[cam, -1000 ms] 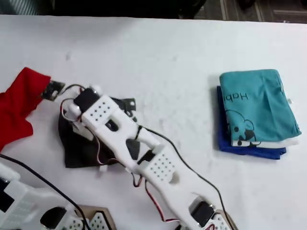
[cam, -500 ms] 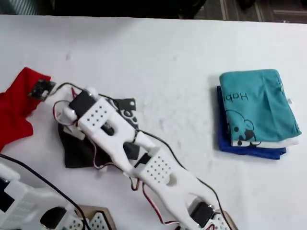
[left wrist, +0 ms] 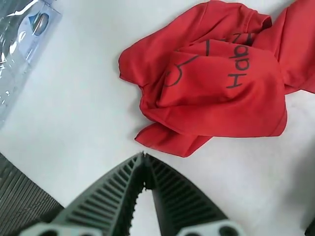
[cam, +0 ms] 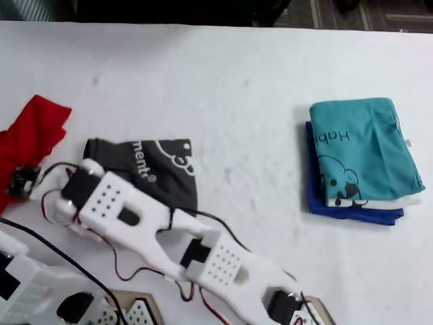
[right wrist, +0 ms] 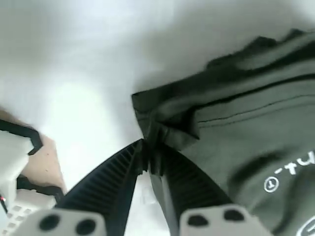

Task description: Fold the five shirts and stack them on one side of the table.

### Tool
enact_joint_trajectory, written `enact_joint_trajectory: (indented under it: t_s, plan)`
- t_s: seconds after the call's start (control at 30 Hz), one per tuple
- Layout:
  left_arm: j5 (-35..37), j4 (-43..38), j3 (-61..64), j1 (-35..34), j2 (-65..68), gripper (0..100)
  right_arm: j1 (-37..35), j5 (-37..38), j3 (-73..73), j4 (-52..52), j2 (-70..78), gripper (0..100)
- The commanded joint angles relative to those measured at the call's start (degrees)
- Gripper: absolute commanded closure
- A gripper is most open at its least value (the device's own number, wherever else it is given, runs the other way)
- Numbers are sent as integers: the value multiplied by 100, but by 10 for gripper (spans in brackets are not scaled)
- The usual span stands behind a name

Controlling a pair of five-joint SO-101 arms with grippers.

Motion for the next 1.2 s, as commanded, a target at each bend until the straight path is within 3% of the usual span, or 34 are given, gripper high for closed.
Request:
enact_joint_trajectory:
  t_s: [0.0, 0.27, 0.43, 0.53, 0.77, 0.9, 1.0, 1.1, 1.17]
  plan:
    - [26, -79, -18, 4, -277, 973, -101, -18, -26, 22, -391, 980]
    - [26, -79, -18, -4, -277, 973, -382, -70, -53, -66, -382, 955]
    - [18, -79, -18, -4, -277, 973, -207, -316, -114, 13, -453, 728]
    - [9, -79, -18, -4, -277, 973, 92, -554, -273, 22, -585, 665]
    - [9, -79, -18, -4, -277, 973, 1042, -598, -290, -356, -734, 706]
    - [9, -79, -18, 4, -268, 973, 1446, -598, -281, -1684, -356, 977]
    - [9, -79, -18, 22, -268, 973, 1473, -598, -281, -2536, 13, 933]
    - [0, -79, -18, 4, -268, 973, 1358, -563, -281, -3196, 356, 986]
    - [0, -79, -18, 4, -268, 973, 1279, -554, -281, -3582, 646, 969]
